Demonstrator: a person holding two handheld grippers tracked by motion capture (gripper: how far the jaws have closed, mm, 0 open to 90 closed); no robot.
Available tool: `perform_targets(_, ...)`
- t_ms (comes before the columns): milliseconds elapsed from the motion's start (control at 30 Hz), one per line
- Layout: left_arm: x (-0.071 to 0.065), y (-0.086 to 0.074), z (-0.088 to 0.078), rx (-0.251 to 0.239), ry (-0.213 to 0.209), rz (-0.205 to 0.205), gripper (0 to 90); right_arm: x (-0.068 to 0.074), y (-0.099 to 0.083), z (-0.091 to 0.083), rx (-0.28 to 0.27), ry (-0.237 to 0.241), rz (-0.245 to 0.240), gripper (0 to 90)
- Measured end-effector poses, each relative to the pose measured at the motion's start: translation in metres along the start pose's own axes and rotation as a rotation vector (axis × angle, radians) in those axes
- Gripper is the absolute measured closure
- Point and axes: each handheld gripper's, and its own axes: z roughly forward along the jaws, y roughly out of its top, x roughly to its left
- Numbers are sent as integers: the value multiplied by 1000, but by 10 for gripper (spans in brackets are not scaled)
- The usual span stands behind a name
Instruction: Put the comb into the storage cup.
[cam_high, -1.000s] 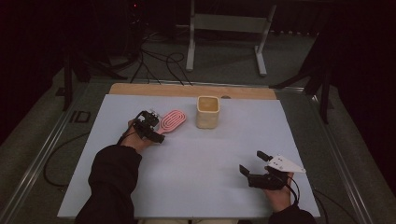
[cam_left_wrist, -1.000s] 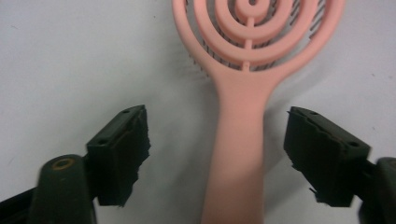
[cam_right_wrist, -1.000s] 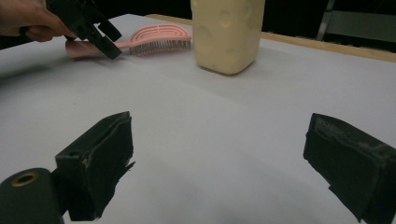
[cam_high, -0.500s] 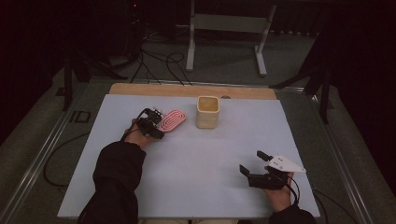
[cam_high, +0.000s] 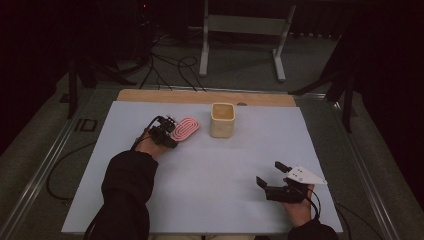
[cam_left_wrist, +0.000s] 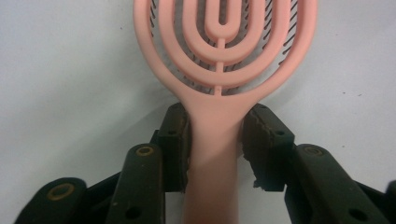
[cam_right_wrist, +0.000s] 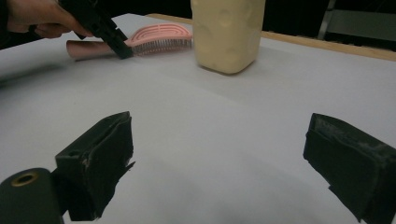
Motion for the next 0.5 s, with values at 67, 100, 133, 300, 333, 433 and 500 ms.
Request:
perform_targets(67, 0, 0, 0, 3, -6, -5, 649, 0, 0, 0, -1, 1, 0, 82)
perform_targets(100, 0, 0, 0, 6, -7, -5, 654, 0, 0, 0, 0, 0, 0, 82)
perform_targets(133, 0, 1, 0, 8, -7, -5, 659, 0, 0, 0, 0, -1, 0, 82)
perform_targets(300, -1, 1, 0, 11, -5, -4, 674, 0, 0, 0, -1, -1, 0, 82)
perform_targets(333, -1, 1, 0, 10, -4, -3, 678, 0, 0, 0, -1, -1, -1, 82)
perform_targets(433, -2, 1, -1, 10, -2, 4, 690, 0, 0, 0, -1, -2, 0, 82)
perform_targets(500, -2, 1, -1, 9, -2, 3, 697, 0, 0, 0, -3, -2, 1, 82)
